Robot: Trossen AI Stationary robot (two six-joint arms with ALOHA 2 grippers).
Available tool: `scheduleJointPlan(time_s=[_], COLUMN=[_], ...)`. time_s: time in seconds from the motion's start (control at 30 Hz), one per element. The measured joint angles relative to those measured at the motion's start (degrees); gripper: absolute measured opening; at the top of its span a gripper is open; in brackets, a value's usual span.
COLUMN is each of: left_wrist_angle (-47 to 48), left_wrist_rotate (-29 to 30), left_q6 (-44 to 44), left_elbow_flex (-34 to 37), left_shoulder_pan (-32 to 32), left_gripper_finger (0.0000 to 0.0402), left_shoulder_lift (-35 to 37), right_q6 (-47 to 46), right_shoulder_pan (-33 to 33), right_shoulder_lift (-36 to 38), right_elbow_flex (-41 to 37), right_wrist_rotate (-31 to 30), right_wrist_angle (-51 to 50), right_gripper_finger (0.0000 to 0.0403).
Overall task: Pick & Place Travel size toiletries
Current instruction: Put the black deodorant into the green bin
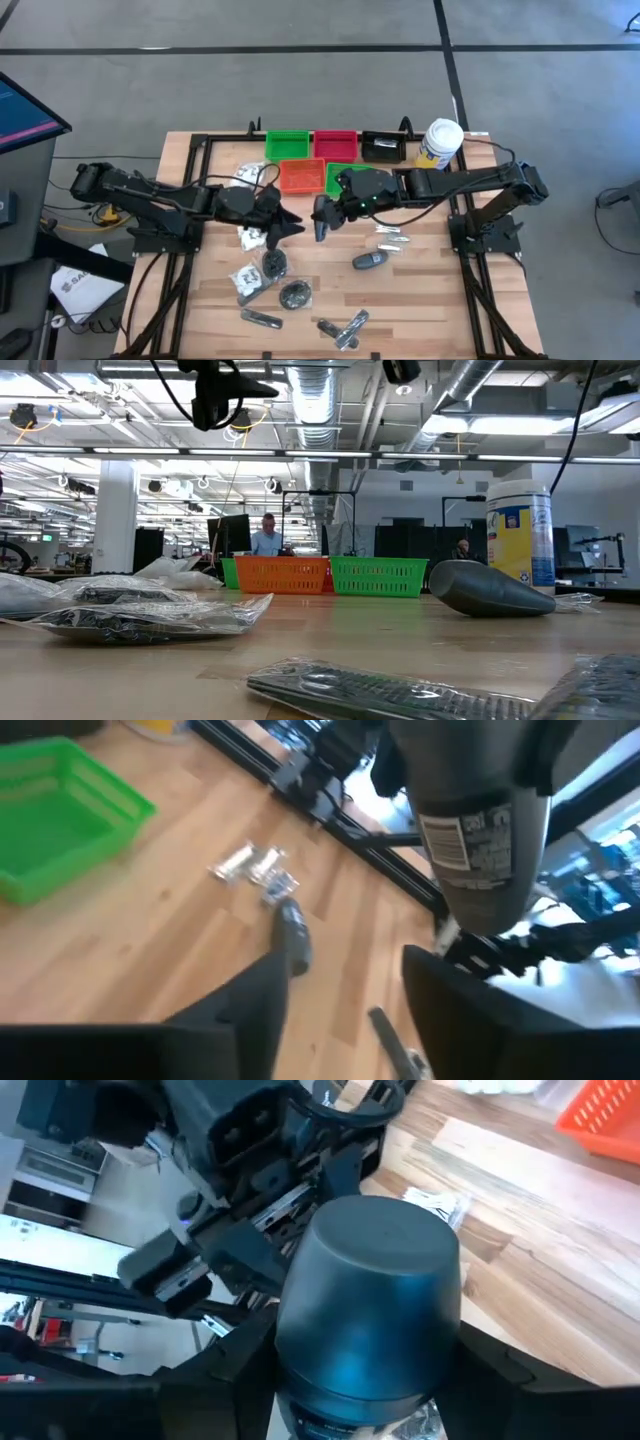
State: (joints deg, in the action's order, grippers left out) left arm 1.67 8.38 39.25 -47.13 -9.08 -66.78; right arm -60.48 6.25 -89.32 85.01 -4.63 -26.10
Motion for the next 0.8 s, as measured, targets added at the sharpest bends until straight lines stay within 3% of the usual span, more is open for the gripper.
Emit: scheduleJointPlan(time_s=[0.23,0.47,0.63,0.8], left_wrist_angle=[0.0,-1.1,-5.9,-12.9], left_wrist_rotate=[12.0,25.8,28.0,28.1], left_q6=[-7.2,-14.6,-19.8,-26.4], left_elbow_flex=[0.0,0.0,0.0,0.0], left_shoulder_pan=[-3.3,-5.3,-4.6,-3.2], left_gripper_finger=[0.029,0.032,0.0321,0.0326], left_shoulder_lift=[0.0,0.1,1.1,1.6], right_q6=[-5.9,-8.5,-8.1,-5.2], right_shoulder_pan=[-1.5,-2.3,-2.3,-2.2], right_shoulder_lift=[0.0,0.0,0.0,0.0], right_elbow_flex=[0.0,0.0,0.0,0.0], right_wrist_rotate=[-5.0,-13.0,-18.5,-21.6], right_wrist_angle=[0.0,0.0,0.2,4.9], right_gripper_finger=[0.0209,0.0199,0.0213,0.02])
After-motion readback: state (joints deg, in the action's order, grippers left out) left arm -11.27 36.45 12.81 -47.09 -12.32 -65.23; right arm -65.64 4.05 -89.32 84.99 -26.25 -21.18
